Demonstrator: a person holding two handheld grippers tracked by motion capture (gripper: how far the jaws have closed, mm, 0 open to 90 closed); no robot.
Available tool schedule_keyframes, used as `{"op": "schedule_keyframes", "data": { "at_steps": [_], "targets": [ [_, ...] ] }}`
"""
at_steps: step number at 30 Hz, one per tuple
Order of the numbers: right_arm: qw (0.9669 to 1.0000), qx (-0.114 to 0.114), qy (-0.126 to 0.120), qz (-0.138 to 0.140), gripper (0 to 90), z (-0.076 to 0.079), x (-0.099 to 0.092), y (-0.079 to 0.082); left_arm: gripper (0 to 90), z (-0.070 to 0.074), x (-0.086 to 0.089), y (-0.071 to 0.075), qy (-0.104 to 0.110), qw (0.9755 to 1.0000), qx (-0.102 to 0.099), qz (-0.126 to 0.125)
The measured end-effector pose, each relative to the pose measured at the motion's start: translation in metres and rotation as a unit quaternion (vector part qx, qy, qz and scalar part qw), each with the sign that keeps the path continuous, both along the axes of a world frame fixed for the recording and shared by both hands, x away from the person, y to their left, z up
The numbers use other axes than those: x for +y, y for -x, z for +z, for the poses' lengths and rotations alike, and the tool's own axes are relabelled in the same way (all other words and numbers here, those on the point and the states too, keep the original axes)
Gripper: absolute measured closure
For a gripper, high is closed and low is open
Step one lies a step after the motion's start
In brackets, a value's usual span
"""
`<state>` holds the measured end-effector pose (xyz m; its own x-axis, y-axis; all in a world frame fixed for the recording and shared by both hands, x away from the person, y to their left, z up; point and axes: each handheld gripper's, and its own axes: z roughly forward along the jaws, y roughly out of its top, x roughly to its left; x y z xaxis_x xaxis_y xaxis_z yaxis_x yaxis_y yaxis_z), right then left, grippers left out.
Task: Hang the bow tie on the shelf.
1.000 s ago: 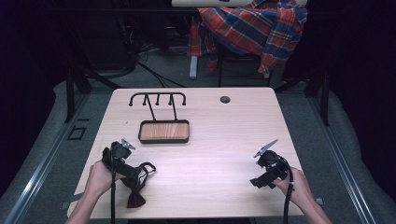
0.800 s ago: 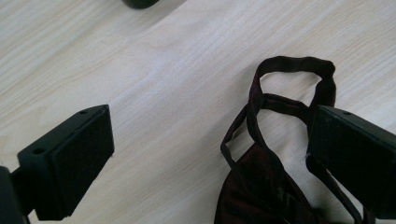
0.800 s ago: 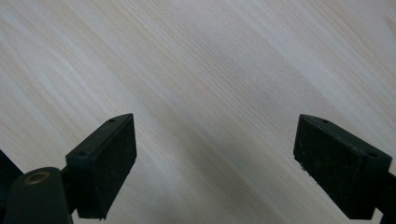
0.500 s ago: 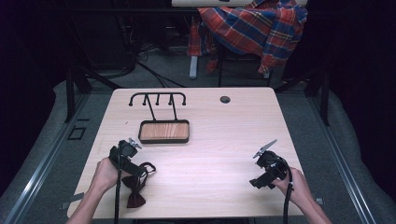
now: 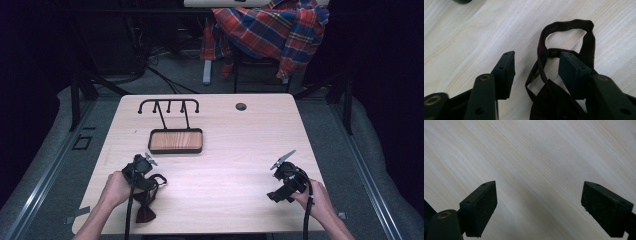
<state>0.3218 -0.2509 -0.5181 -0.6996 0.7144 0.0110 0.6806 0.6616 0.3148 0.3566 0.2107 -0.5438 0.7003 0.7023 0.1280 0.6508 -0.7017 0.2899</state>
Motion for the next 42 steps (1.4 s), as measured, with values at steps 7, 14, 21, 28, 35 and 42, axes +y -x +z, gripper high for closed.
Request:
{"op": "schedule_keyframes", "data": {
  "at_steps": [7, 14, 21, 28, 35, 42],
  "targets": [
    [1.0, 0.0, -0.001, -0.006, 13.1, -0.002, -0.004, 0.0, 63.6, -0.005, -0.005, 0.0, -0.003, 0.9999, 0.001, -0.015],
    [1.0, 0.005, 0.0, -0.002, 13.2, -0.002, 0.0, -0.001, 82.6, -0.006, -0.009, 0.005, -0.008, 0.9996, 0.001, -0.027],
    [1.0, -0.001, 0.004, 0.003, 13.2, 0.0, 0.001, 0.0, 88.1, -0.003, -0.006, 0.012, -0.004, 0.9998, -0.013, -0.017],
    [1.0, -0.001, 0.0, 0.005, 13.2, -0.001, 0.004, -0.002, 88.5, 0.014, -0.003, 0.019, 0.026, 0.998, -0.057, 0.0],
    [0.9999, -0.012, -0.005, 0.0, 13.2, 0.001, 0.005, 0.0, 88.7, 0.038, 0.002, 0.039, 0.068, 0.992, -0.106, 0.012],
    [0.9999, -0.012, -0.009, -0.004, 13.2, 0.001, 0.003, 0.001, 88.7, 0.051, 0.004, 0.043, 0.081, 0.9876, -0.133, 0.014]
  ]
}}
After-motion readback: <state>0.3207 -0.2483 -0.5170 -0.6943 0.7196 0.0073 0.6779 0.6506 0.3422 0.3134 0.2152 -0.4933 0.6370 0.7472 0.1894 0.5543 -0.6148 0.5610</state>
